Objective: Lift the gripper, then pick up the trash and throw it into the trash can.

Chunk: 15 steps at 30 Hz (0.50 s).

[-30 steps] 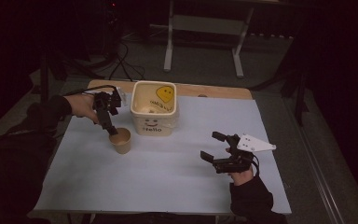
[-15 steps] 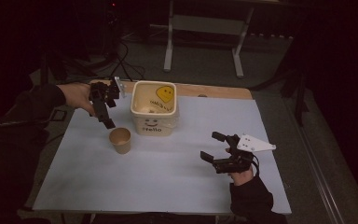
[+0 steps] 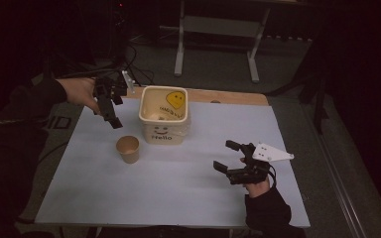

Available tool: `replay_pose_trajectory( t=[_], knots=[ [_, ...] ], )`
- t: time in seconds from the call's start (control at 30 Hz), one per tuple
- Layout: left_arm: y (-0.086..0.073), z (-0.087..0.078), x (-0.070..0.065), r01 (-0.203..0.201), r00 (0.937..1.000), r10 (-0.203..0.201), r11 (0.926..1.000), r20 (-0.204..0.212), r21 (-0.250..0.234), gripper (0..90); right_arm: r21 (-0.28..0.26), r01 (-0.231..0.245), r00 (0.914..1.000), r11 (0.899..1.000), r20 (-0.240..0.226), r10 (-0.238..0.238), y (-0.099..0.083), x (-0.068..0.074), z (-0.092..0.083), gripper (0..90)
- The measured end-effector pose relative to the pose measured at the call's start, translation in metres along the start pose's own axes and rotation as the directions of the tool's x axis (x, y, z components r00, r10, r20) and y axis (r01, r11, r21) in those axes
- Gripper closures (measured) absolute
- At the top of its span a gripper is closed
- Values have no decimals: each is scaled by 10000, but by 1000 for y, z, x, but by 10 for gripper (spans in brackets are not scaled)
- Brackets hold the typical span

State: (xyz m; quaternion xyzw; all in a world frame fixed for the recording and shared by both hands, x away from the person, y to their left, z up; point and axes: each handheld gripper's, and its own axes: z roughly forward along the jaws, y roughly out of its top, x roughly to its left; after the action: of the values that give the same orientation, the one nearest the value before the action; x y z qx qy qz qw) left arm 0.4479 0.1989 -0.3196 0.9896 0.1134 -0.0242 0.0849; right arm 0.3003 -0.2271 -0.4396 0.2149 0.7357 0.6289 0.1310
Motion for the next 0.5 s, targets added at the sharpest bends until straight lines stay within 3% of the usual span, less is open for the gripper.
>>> replay_pose_trajectory(
  t=[0.5],
  knots=[
    [0,2,-6,-55,10000,55,9999,-20,137,5,41,-2,10000,10000,-82,3,0,0,2,133]
  ],
)
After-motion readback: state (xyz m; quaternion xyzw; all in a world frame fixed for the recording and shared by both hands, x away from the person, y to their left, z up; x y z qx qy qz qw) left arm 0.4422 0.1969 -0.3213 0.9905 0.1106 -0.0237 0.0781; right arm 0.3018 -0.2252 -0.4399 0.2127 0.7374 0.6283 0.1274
